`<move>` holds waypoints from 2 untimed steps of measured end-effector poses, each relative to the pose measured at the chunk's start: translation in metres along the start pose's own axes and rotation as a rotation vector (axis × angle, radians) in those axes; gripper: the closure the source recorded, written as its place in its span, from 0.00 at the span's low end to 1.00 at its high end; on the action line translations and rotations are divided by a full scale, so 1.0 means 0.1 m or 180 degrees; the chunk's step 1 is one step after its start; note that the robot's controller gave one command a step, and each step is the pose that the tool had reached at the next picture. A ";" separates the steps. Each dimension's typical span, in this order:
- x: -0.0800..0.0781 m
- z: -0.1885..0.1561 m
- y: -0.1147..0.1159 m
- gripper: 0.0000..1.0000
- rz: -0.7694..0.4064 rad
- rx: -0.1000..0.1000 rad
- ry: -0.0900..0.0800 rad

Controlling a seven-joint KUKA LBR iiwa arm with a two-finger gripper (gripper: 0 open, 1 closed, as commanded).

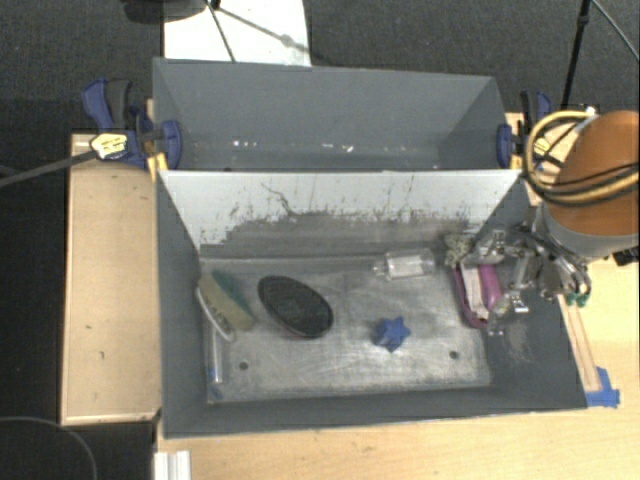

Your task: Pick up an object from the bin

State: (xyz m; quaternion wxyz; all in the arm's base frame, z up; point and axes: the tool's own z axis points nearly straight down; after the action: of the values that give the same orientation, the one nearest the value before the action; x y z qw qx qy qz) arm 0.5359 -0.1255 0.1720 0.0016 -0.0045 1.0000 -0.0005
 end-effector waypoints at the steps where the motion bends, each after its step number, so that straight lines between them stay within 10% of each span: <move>1: -0.49 0.33 0.44 0.00 -0.0311 -0.0007 -0.0006; 2: 0.12 1.00 0.99 0.00 -0.0178 -0.0007 -0.0018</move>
Offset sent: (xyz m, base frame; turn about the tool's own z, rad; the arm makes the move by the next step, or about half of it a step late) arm 0.0471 0.0421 -0.0324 -0.0868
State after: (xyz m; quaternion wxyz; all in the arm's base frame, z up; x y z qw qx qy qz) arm 0.5230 -0.0265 0.0715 0.0044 -0.0325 0.9995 0.0005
